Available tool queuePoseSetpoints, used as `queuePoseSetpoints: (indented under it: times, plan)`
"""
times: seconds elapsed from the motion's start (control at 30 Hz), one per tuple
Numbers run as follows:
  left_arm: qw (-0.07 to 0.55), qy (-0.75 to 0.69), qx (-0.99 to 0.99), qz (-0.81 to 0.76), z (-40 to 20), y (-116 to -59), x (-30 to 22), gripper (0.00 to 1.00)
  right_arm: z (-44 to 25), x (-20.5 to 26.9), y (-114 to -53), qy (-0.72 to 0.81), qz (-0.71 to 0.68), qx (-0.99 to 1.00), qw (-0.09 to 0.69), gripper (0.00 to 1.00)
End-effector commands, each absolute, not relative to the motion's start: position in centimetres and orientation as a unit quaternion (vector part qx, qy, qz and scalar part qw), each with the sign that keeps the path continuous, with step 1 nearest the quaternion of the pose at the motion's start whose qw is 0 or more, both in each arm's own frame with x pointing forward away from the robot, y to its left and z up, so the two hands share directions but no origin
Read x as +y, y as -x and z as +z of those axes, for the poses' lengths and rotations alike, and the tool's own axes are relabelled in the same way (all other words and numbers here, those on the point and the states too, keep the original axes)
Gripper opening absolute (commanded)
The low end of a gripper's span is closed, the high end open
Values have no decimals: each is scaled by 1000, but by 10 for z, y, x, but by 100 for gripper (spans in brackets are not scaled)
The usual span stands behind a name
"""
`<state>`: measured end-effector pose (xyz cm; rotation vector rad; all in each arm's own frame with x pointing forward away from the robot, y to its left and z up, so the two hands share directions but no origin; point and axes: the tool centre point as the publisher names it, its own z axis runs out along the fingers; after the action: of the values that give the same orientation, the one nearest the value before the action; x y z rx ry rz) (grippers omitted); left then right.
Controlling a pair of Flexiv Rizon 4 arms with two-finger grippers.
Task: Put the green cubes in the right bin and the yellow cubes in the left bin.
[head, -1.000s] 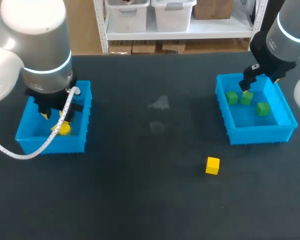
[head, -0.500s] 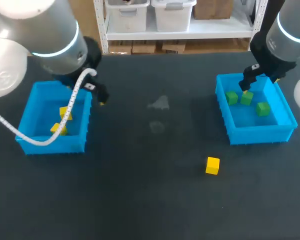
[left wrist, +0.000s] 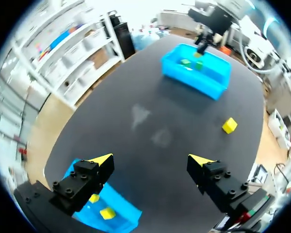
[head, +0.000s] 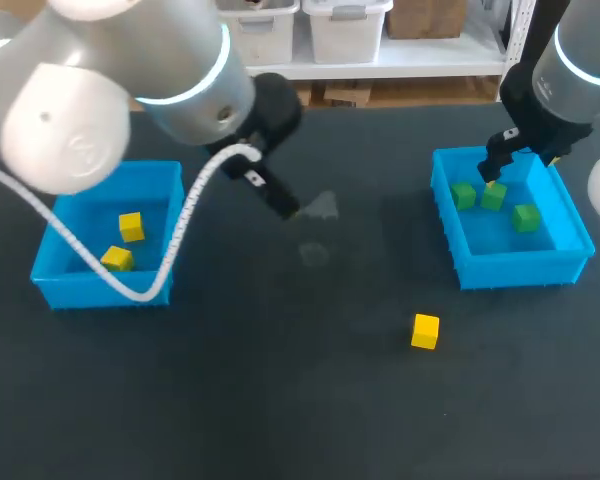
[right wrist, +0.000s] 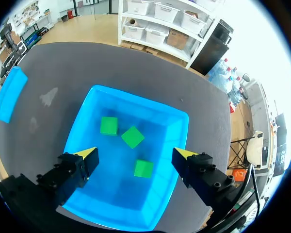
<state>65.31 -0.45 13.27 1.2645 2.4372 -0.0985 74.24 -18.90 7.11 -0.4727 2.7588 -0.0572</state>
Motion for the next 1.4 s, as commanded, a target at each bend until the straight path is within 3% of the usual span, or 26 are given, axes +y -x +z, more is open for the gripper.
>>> queuePoseSetpoints:
  times: [0.03,0.73,1.4]
  plan:
    - [176,-490,853,-35,128,-664,-38,100,71,-189,-741,166,-21,971,172,100]
    - [125,-637,759,-54,97,-644,-144,100,71,-189,-741,166,-21,971,172,100]
    - [65,-734,669,-95,88,-575,-168,100,71,-189,-741,166,-21,971,172,100]
